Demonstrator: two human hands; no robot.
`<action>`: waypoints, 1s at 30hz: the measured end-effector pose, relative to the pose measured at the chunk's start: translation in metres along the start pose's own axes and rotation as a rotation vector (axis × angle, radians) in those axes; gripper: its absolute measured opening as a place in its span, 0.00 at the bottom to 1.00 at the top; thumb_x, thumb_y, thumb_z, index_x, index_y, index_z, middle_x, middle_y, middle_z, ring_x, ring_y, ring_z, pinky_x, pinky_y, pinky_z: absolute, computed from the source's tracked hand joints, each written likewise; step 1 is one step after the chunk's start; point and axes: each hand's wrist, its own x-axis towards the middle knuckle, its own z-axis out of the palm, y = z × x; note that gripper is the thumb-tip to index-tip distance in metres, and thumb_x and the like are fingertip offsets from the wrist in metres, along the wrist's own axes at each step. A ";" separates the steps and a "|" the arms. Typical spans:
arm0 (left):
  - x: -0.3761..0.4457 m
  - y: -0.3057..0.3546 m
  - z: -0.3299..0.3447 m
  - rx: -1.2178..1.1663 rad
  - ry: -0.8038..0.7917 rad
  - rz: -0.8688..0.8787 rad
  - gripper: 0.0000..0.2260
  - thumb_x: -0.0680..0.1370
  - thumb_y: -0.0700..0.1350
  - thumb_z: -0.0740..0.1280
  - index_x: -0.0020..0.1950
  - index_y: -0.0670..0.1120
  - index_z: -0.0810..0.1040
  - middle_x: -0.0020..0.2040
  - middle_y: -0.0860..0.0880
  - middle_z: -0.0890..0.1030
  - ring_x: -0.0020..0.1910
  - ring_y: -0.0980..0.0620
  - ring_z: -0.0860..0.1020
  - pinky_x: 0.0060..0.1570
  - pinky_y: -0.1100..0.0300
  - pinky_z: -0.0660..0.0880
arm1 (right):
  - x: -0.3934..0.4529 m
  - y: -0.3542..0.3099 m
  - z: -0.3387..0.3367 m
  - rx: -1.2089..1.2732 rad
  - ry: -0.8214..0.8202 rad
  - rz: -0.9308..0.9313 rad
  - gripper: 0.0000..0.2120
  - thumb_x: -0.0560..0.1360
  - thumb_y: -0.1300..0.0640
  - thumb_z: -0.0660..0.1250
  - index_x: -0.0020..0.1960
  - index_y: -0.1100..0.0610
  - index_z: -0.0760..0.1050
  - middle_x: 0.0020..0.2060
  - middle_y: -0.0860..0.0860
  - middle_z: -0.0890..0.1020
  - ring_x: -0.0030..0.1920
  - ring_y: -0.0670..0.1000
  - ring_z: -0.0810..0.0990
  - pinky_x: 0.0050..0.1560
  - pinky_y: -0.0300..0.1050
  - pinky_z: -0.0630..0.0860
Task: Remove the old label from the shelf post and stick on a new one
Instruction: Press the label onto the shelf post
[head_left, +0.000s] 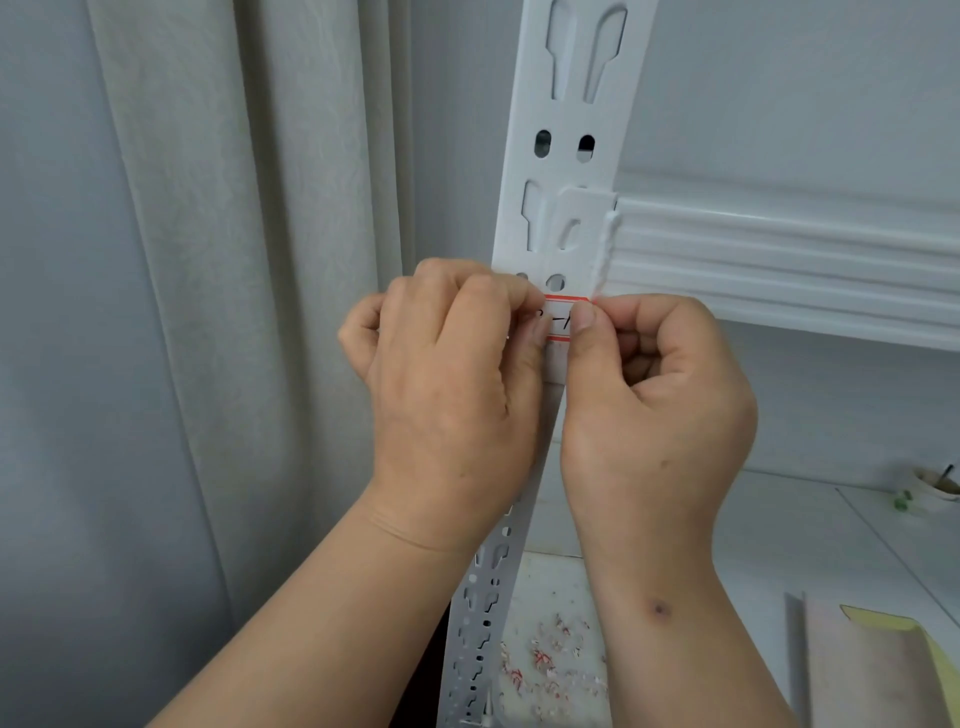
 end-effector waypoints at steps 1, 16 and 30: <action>0.000 0.000 0.000 0.000 -0.003 -0.004 0.02 0.77 0.43 0.69 0.47 0.47 0.81 0.47 0.51 0.79 0.47 0.51 0.76 0.55 0.55 0.59 | 0.000 0.000 0.001 -0.022 0.002 -0.022 0.04 0.74 0.55 0.68 0.41 0.53 0.77 0.35 0.48 0.80 0.37 0.51 0.79 0.39 0.52 0.77; -0.001 0.004 -0.007 -0.001 -0.091 -0.074 0.04 0.75 0.43 0.69 0.49 0.49 0.80 0.47 0.52 0.80 0.48 0.50 0.77 0.53 0.56 0.58 | 0.004 -0.003 -0.005 -0.170 -0.065 -0.162 0.04 0.73 0.59 0.65 0.40 0.57 0.76 0.33 0.49 0.78 0.36 0.52 0.77 0.36 0.40 0.68; -0.004 0.008 -0.007 -0.035 -0.066 -0.111 0.09 0.74 0.46 0.70 0.53 0.52 0.77 0.53 0.56 0.69 0.54 0.52 0.71 0.53 0.62 0.55 | 0.005 -0.003 -0.006 -0.233 -0.048 -0.235 0.03 0.74 0.58 0.66 0.44 0.57 0.77 0.40 0.49 0.80 0.39 0.51 0.77 0.40 0.43 0.71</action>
